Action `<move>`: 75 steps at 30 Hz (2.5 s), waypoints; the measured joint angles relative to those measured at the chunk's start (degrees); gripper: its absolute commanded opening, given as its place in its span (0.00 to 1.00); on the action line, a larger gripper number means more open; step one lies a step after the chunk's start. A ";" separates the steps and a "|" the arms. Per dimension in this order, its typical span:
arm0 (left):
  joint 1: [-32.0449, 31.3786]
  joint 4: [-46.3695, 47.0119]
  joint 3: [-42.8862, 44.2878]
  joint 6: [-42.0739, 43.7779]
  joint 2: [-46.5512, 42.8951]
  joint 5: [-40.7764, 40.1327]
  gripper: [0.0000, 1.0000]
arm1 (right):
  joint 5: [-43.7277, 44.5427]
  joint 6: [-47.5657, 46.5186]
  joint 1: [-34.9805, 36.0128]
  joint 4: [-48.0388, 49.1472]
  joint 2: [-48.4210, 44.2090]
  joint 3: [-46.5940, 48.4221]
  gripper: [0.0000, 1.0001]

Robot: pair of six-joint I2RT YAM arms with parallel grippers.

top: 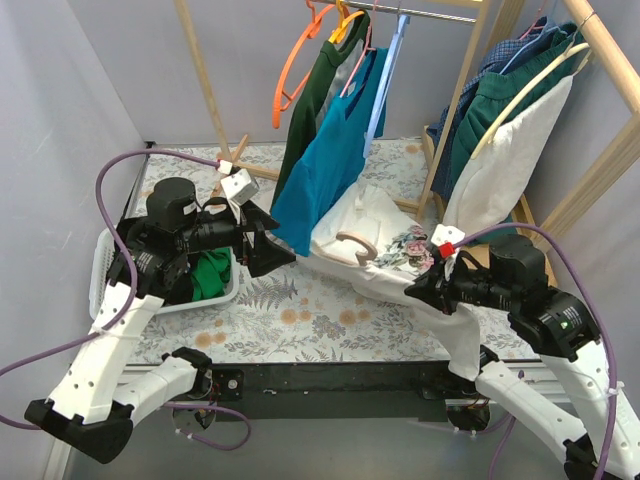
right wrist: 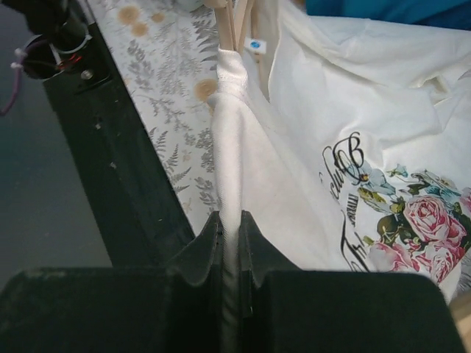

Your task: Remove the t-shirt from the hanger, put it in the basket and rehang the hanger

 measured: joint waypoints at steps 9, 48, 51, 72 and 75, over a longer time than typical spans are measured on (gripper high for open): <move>-0.61 -3.15 5.25 2.97 0.66 9.64 0.92 | -8.02 -3.54 2.16 -3.98 5.44 7.63 0.01; -15.21 22.67 -9.29 -11.89 -0.52 -6.84 0.83 | -18.01 2.36 2.49 9.53 8.90 7.06 0.01; -15.21 23.71 -9.70 -12.41 0.09 -6.10 0.83 | -17.92 2.58 2.49 8.94 8.94 7.06 0.01; -15.21 13.46 -11.39 -7.15 -2.78 -5.40 0.52 | -15.80 1.79 2.58 7.41 8.63 9.33 0.01; -15.21 12.76 -11.47 -6.97 -3.17 -6.32 0.20 | -15.80 1.68 2.58 7.23 8.41 9.33 0.01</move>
